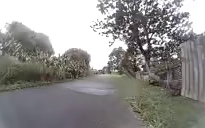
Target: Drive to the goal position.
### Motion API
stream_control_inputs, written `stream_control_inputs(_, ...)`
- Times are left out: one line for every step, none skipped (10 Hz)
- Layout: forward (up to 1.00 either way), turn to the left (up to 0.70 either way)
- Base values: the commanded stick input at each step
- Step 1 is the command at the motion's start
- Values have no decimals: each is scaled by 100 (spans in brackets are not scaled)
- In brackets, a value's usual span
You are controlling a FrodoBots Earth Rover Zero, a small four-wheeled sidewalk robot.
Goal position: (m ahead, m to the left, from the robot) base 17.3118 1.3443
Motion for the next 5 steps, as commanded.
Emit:
stream_control_inputs(85, 0)
stream_control_inputs(85, 0)
stream_control_inputs(85, 0)
stream_control_inputs(85, 0)
stream_control_inputs(85, 0)
